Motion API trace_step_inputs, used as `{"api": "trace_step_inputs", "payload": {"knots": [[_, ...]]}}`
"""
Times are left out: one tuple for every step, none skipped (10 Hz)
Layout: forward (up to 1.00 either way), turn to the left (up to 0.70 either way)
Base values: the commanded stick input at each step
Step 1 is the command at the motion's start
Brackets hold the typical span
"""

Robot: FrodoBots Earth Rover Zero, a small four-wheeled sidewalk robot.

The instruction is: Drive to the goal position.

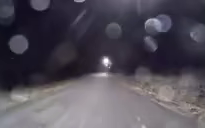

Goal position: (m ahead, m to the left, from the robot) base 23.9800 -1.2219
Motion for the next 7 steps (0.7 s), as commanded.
{"api": "trace_step_inputs", "payload": {"knots": [[0.7,0.06],[0.7,0.03],[0.7,0.03],[0.7,0.03],[0.7,0.03],[0.7,0.03],[0.7,0.03]]}}
